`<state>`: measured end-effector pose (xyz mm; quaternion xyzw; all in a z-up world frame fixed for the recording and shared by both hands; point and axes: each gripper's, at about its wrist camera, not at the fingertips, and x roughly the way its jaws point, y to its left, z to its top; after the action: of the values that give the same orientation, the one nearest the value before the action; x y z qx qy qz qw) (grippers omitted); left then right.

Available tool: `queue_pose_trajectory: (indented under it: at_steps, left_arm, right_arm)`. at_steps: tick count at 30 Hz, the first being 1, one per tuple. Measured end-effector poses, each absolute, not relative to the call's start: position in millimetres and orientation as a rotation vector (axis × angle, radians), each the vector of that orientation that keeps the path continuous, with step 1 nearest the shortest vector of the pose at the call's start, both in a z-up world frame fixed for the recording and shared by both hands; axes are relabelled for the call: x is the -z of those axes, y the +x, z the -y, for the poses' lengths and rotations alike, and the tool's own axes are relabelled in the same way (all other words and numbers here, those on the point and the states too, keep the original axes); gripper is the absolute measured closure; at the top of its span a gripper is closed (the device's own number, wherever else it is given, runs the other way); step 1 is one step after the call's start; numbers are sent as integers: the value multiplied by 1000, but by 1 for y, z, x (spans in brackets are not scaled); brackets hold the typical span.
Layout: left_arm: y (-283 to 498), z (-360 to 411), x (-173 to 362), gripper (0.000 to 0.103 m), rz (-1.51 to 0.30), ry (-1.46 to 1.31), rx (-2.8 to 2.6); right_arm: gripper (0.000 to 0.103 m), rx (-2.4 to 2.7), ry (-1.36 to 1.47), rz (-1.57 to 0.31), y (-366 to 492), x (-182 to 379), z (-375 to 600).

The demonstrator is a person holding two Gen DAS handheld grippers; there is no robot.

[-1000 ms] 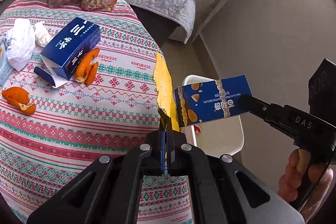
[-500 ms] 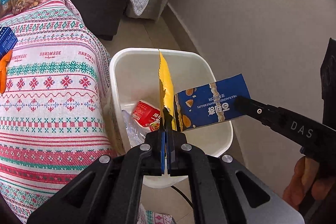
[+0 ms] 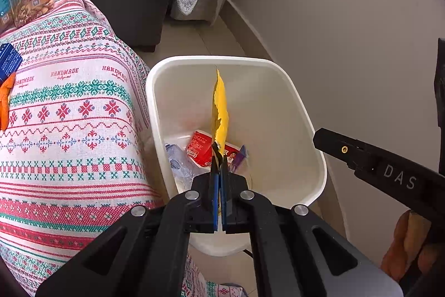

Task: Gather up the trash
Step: 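Carry wrapper and box over the bin and open both tools, then move both tools back over the table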

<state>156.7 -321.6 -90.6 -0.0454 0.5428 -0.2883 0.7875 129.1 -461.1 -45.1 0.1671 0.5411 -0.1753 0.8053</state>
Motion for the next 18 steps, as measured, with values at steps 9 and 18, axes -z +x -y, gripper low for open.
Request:
queue_pose_trajectory:
  at_steps: [9, 18]
  left_arm:
    - [157, 314, 91, 99, -1180, -97, 642]
    - [153, 299, 79, 61, -1163, -122, 638]
  right_arm:
    - [60, 366, 340, -1142, 133, 40, 453]
    - [50, 364, 354, -1133, 136, 38, 449]
